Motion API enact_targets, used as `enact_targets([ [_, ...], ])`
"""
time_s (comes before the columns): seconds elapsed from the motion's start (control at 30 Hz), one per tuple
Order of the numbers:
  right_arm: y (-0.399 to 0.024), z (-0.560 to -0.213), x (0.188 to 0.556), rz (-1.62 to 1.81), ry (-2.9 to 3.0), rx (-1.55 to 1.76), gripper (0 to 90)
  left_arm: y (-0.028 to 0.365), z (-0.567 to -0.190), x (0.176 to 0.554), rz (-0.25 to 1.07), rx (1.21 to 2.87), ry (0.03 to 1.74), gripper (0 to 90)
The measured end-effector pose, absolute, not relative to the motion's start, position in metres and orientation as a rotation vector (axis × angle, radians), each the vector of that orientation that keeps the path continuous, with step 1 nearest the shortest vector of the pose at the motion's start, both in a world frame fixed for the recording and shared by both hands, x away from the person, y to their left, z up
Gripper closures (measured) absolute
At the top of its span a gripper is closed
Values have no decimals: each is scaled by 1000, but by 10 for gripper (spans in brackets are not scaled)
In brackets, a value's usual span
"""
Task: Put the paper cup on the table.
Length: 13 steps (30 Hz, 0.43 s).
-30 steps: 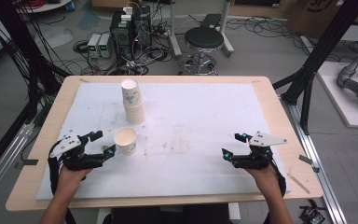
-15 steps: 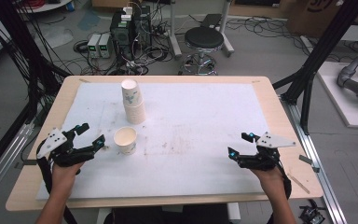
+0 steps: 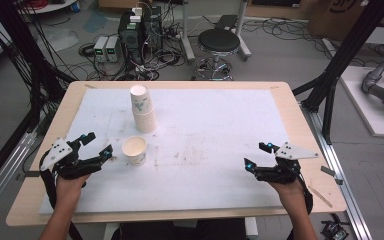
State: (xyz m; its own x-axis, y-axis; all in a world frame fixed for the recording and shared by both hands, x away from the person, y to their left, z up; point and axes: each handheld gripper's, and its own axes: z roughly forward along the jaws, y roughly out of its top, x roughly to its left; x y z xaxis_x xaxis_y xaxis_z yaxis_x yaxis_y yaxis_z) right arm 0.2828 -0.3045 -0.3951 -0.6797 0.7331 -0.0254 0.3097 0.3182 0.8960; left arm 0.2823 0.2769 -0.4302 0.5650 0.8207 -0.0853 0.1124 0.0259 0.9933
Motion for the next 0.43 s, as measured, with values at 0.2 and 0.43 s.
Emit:
enact_targets([
  [0.2,-306,-395,284,1324,2155,922,207,275,-432,282,670,1468,853,190],
  [0.43,-305,-395,287,1328,2159,923,208,277,-433,282,678,1469,865,190],
])
